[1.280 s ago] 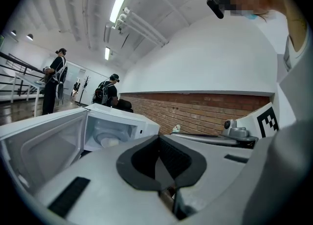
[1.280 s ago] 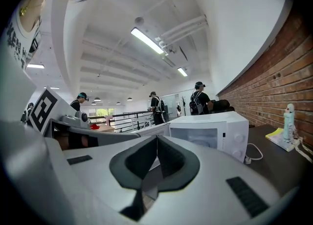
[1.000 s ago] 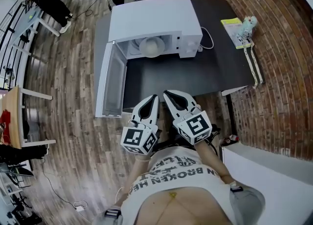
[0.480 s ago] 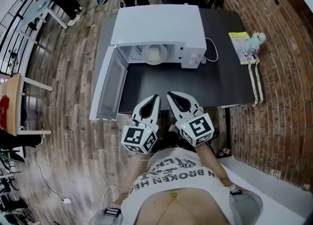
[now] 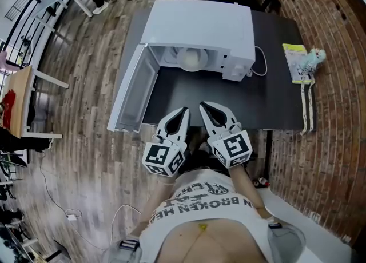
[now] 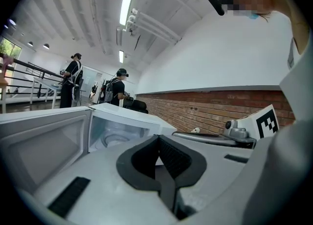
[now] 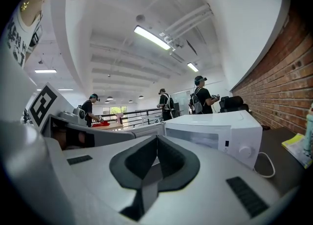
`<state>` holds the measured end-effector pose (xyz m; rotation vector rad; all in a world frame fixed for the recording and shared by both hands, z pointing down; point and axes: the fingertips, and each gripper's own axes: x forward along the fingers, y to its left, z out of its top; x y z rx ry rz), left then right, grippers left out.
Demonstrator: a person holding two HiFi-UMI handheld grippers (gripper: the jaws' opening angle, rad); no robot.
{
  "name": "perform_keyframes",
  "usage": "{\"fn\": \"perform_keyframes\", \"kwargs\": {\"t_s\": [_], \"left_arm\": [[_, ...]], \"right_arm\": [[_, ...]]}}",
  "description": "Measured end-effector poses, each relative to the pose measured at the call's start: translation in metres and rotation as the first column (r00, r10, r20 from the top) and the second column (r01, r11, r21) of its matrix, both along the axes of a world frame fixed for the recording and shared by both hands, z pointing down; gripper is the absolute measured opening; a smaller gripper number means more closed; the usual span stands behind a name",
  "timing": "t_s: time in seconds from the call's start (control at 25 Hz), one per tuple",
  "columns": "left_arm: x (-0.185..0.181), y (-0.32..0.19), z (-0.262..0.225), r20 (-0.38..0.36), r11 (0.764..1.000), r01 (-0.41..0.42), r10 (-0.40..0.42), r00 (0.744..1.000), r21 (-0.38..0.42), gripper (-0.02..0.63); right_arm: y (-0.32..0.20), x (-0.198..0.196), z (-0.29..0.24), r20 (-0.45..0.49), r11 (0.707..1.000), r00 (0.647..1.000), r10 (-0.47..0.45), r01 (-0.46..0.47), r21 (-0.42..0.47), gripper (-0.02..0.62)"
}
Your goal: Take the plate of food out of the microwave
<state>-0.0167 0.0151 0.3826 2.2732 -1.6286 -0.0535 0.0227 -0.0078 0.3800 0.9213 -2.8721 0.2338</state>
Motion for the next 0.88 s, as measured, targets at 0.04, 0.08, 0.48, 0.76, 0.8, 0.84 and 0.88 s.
{"fn": "perform_keyframes", "kwargs": {"t_s": [0.04, 0.08, 0.48, 0.76, 0.8, 0.84, 0.88], "left_arm": [[-0.002, -0.002, 0.002, 0.001, 1.0, 0.001, -0.001, 1.0, -0.005, 0.008], [-0.004, -0.005, 0.004, -0.001, 1.0, -0.002, 0.002, 1.0, -0.011, 0.008], [-0.026, -0.06, 0.008, -0.011, 0.994, -0.105, 0.105, 0.994, -0.014, 0.008], [-0.051, -0.104, 0.012, -0.017, 0.984, -0.174, 0.174, 0.985, -0.022, 0.008], [-0.056, -0.109, 0.013, -0.018, 0.984, -0.178, 0.177, 0.984, -0.023, 0.008], [-0.059, -0.115, 0.014, -0.019, 0.983, -0.182, 0.182, 0.983, -0.025, 0.008], [-0.063, -0.12, 0.015, -0.02, 0.982, -0.189, 0.188, 0.982, -0.027, 0.008]], "right_arm": [[-0.002, -0.002, 0.001, 0.001, 1.0, 1.0, 0.002, -0.002, -0.003, 0.009], [-0.005, -0.004, 0.003, 0.004, 1.0, 1.0, 0.005, -0.005, -0.009, 0.008], [-0.048, -0.028, 0.011, -0.031, 0.997, 0.998, 0.06, -0.061, -0.035, 0.009], [-0.088, -0.048, 0.015, -0.053, 0.991, 0.991, 0.126, -0.128, -0.044, 0.008], [-0.094, -0.051, 0.017, -0.054, 0.99, 0.99, 0.133, -0.136, -0.046, 0.009], [-0.098, -0.055, 0.018, -0.056, 0.989, 0.989, 0.14, -0.143, -0.049, 0.009], [-0.103, -0.058, 0.019, -0.058, 0.987, 0.988, 0.146, -0.149, -0.053, 0.008]]}}
